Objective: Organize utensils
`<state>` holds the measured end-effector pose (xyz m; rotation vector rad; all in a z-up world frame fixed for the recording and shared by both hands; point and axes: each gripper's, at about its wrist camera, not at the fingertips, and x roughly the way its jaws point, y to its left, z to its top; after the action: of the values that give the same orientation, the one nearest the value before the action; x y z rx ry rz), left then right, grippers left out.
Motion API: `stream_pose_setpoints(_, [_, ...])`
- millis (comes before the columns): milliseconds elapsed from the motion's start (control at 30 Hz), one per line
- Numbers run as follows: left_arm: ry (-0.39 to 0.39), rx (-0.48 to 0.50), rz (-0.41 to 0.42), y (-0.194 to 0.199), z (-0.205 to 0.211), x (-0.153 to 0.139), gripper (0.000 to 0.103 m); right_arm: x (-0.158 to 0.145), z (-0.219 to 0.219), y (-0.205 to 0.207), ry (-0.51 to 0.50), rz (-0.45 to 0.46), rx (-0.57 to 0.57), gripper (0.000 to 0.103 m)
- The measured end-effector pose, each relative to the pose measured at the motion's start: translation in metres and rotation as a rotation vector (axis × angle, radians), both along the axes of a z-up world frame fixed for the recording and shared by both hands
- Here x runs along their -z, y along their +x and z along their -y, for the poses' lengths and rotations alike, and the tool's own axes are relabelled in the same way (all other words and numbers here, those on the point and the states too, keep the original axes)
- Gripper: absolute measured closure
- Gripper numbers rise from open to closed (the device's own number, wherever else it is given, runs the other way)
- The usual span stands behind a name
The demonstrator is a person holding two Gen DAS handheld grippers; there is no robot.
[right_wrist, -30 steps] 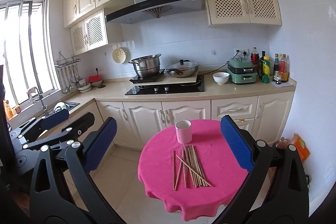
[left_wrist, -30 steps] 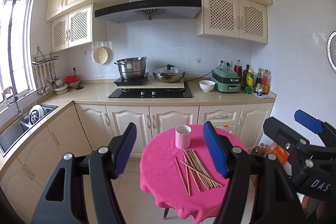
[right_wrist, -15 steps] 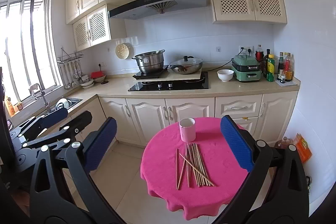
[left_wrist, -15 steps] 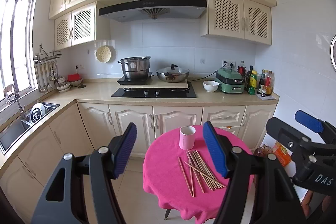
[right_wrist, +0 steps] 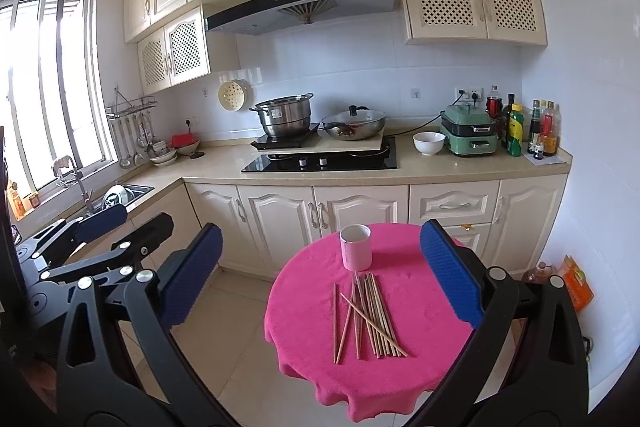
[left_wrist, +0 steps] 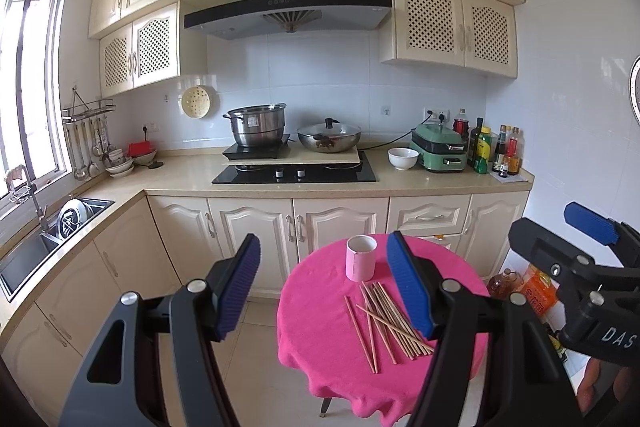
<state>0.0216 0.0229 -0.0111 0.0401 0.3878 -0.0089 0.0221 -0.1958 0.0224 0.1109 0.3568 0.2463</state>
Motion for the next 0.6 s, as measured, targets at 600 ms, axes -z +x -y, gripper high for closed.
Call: stream_pose_setpoints(600, [0.015, -0.014, -0.082, 0.050, 0.017, 0.033, 0.038, 0.037, 0.020, 0.060, -0.001, -0.084, -0.052, 0.006])
